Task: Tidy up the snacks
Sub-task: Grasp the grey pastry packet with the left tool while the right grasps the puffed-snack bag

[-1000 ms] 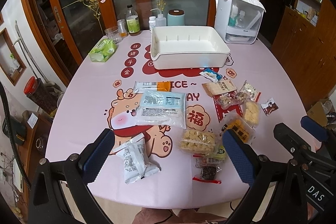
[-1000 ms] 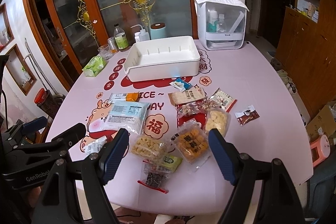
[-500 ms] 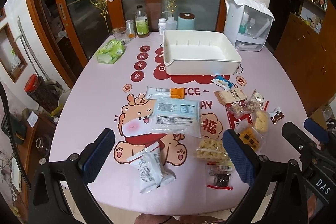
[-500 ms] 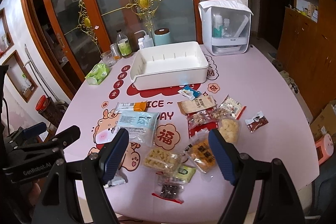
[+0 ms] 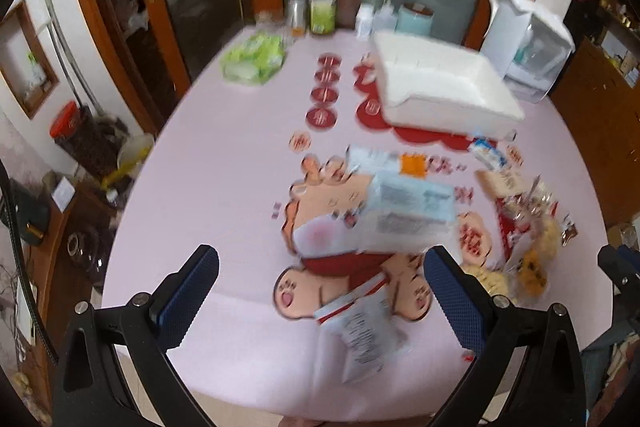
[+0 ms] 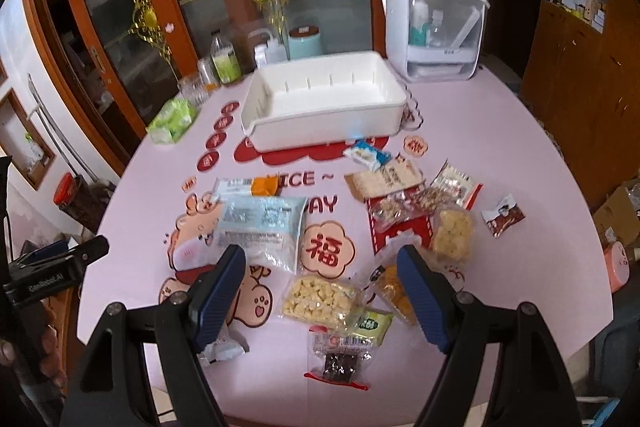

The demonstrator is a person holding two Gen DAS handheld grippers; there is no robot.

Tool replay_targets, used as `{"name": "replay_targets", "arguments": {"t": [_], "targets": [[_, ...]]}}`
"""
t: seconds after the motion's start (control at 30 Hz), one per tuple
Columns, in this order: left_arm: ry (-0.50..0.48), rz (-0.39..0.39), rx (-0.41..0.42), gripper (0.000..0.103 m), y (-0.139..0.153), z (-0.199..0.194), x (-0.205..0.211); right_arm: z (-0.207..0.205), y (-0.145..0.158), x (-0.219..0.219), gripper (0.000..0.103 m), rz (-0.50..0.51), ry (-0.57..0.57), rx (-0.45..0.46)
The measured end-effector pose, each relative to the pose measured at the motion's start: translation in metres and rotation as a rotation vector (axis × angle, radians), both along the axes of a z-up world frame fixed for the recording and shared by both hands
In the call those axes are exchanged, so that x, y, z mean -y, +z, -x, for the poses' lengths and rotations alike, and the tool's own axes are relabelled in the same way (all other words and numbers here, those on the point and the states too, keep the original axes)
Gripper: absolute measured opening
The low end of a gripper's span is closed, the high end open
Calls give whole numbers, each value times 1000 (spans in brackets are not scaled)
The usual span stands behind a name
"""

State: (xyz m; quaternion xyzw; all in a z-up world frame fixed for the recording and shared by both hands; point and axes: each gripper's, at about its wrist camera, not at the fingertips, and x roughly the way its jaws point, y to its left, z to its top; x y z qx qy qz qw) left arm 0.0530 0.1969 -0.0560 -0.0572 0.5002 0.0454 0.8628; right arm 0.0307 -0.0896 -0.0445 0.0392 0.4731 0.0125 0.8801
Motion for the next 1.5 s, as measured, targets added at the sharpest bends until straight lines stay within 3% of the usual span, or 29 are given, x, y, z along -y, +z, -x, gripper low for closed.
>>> {"name": "replay_targets", "arguments": {"t": [0.2,0.33,0.5,0.8,1.0,1.2,1.27,1.37,1.5], "targets": [[-41,143,-180,102,-59,-8,-20,-16,-49,-15,79,32,103,-67],[-98,215,-281,102,-94,-8,-8,-17,-88,-24,79,87,309,-112],[-137,235,-376,102,-128,-8,13,-12,-127,-26,79,180,501,-173],[-60,303,-457,102,-169,-11,29,-26,-170,-29,79,293,724,-249],[12,360,-502,102,-195,-11,40,-37,-182,-31,79,304,828,-275],[69,347,-478,102,-200,-8,47,-40,-195,-39,78,315,886,-303],[85,331,-463,96,-197,-8,49,-39,-194,-39,65,297,887,-302],[77,303,-438,57,-189,-6,51,-40,-190,-35,62,252,853,-307],[102,300,-396,51,-178,-2,56,-33,-173,-24,61,213,794,-255]]}}
